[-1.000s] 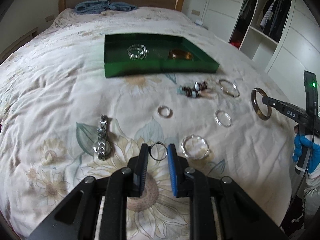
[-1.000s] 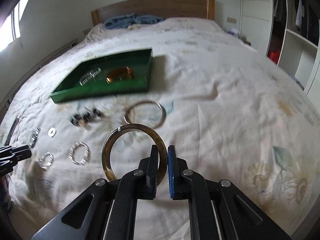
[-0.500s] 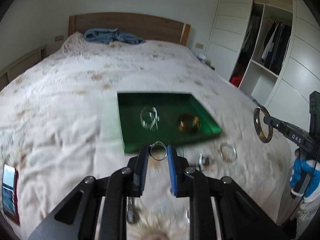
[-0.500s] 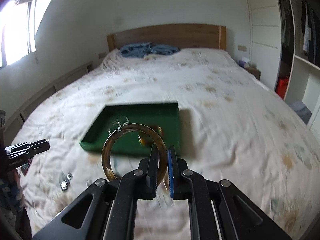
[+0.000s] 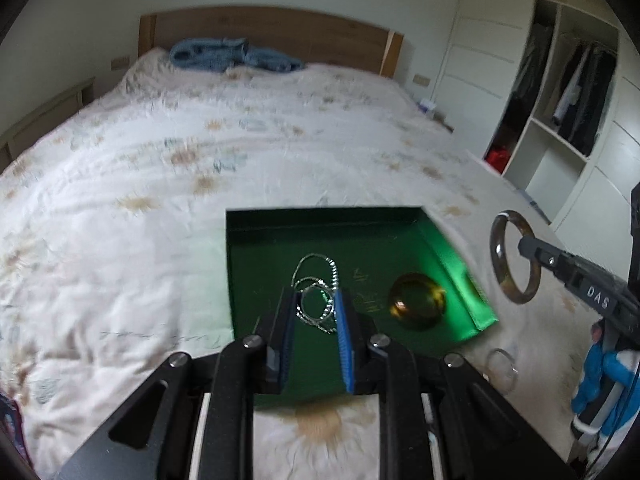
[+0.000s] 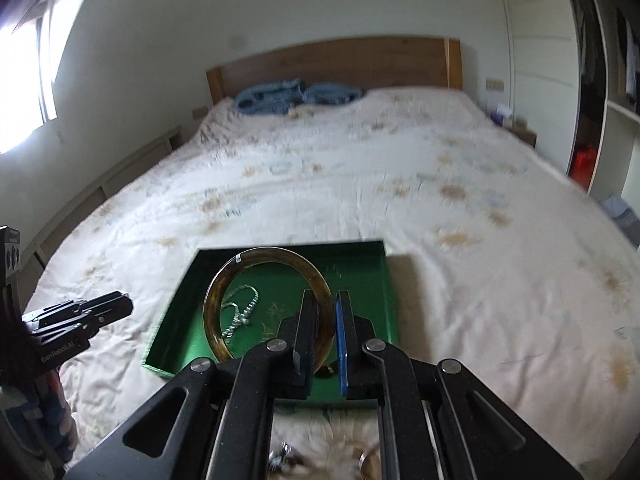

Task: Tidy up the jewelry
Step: 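Carry the ring and brown bangle into the green tray and release both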

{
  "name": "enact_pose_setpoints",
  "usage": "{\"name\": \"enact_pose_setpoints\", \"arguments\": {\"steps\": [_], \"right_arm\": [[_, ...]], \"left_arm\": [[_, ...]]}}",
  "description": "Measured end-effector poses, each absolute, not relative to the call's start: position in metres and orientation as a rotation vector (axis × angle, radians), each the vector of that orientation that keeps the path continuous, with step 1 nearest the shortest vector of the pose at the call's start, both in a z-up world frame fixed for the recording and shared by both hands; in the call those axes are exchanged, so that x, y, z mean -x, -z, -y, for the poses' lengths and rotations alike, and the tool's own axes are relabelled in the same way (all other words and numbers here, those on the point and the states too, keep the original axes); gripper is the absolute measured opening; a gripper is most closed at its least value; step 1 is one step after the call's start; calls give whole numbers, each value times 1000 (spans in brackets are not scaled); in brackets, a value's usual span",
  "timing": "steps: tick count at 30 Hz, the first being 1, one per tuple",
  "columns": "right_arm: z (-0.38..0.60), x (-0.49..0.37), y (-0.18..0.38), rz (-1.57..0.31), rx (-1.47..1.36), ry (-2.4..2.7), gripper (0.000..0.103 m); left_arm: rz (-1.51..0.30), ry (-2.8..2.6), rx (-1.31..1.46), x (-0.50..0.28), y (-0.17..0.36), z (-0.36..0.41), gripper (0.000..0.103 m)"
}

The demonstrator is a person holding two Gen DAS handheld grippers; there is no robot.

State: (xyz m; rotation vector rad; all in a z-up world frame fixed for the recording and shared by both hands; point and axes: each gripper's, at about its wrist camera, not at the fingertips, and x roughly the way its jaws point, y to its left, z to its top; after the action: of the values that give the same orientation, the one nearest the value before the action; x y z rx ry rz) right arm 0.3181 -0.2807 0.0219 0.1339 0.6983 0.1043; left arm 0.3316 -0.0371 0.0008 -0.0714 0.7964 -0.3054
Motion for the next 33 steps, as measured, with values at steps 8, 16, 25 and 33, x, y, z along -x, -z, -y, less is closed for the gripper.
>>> {"name": "enact_pose_setpoints", "arguments": {"steps": [8,16,25,33], "right_arm": [[266,-410,49,-845,-150,-106,9],[263,-458,94,-1025,-75,-55,9],[264,-450,86,-1014,-73,-63,34],[268,-389,29,-843,-140,-95,61]], "left_arm": [[-903,235,32,-405,56,55,18],[-978,171,17,-431,91,54,18],[-904,178,-3,-415,70,53,20],[-749,169,40,-361,14,36,20]]}}
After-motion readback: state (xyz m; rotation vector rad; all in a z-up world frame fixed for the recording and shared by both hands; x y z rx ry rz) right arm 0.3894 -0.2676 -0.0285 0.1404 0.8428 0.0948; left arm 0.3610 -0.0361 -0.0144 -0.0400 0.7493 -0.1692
